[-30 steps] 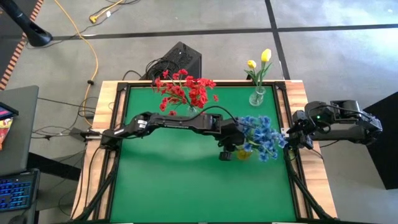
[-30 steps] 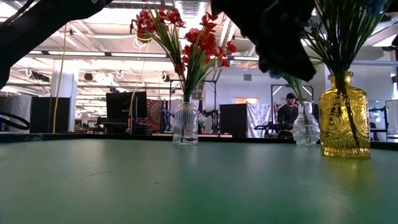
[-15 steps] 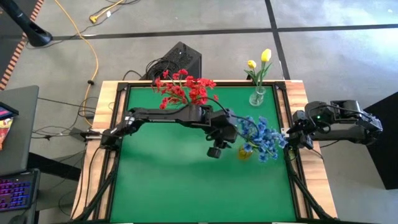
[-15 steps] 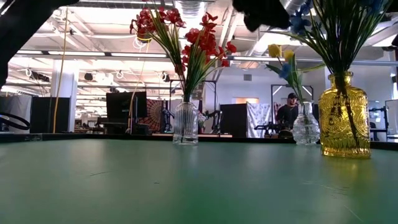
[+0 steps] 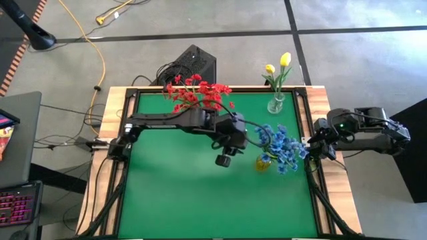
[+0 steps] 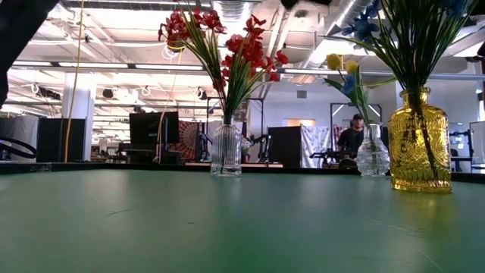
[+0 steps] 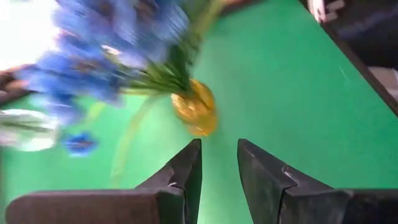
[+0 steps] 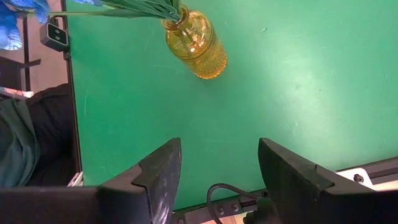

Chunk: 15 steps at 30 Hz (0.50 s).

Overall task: Sort flowers into vase by color
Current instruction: Put the blue flowers into the yellow transparent vase

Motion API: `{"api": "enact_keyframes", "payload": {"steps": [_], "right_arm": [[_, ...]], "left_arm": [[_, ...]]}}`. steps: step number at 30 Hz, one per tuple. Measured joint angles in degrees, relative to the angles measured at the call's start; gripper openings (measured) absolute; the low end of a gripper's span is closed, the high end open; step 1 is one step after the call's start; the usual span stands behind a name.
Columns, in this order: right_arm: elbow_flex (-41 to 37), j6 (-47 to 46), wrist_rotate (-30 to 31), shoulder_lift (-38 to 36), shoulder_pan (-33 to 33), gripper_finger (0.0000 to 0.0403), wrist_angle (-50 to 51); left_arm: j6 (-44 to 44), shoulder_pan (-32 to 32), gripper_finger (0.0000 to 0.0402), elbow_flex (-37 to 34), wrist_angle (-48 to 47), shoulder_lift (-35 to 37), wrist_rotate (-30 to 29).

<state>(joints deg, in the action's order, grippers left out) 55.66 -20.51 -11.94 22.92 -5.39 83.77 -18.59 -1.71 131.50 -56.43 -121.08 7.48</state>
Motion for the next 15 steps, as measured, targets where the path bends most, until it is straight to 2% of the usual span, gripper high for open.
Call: {"api": "enact_keyframes", "payload": {"steps": [5,15], "right_arm": [[0.0,0.0,0.0,0.0,0.0,0.0239,0.0],[0.0,0.0,0.0,0.0,0.0,0.0239,0.0]], "left_arm": [[1.1,-1.6,0.0091,0.0,4.5,3.7,-3.1],[-1.4,-6.8,0.0091,0.0,16.1,3.9,-9.9]]}}
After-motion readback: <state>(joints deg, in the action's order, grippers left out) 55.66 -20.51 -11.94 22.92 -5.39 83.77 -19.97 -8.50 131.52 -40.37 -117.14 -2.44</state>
